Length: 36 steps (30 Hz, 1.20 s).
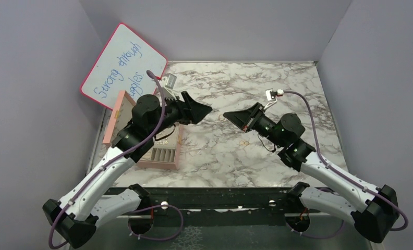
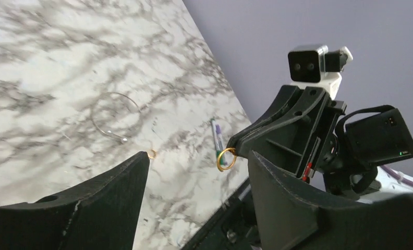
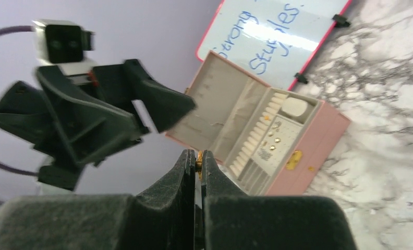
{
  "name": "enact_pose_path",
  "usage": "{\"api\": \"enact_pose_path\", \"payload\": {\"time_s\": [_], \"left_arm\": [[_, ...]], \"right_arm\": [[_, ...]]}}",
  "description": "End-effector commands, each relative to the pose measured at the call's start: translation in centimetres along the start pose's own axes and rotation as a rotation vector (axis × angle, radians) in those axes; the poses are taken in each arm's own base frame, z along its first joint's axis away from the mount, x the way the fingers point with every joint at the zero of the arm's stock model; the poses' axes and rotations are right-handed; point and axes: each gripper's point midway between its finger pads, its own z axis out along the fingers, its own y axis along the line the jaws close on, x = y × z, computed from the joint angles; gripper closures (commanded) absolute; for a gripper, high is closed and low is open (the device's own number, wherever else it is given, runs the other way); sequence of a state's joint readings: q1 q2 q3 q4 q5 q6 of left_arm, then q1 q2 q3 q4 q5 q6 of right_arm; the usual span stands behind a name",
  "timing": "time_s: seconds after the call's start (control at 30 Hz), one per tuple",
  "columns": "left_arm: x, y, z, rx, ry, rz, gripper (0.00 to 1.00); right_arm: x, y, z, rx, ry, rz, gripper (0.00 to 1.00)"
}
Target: Organize the mixed jewelry
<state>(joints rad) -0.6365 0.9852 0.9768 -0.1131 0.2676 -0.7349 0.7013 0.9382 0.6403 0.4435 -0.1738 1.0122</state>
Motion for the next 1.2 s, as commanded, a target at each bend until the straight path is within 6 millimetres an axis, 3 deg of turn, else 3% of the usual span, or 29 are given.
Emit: {"api": "enact_pose_path", "payload": {"time_s": [0.0,0.2,0.3,0.53,0.7,0.93,1.17], "left_arm": [[-3.4,1.6,-3.6,-0.184,-0.107,0.182,0.27],[-5.2,0.5,-7.0,-0.218,-0.151,0.283,0.17],[-6.6,0.1,-9.2,-0.264,-0.192,0.336,0.06],[-10.7,-1.1,-14.9,-0.378,-0.329,0.446,0.04],[-12.6,-0.6,-17.7,-0.480,-0.415,0.470,0.04],[-14.1,1.4,-19.8,-0.647,-0.485,0.481,0.04],[-15.5,2.6,-21.2,-0.774,-0.534,0.499,0.04]], "right_arm": [[0.8,-1.9,0.8,0.079,0.081,-0.198,0.97],[3.0,-2.7,3.9,0.017,0.220,-0.325,0.97],[5.1,-3.0,6.3,-0.020,0.288,-0.394,0.97],[11.8,-3.7,13.1,-0.145,0.440,-0.568,0.97],[15.7,-4.1,18.0,-0.252,0.508,-0.664,0.97],[19.9,-5.9,23.2,-0.354,0.586,-0.743,0.97],[23.1,-8.2,25.8,-0.412,0.661,-0.813,0.97]]}}
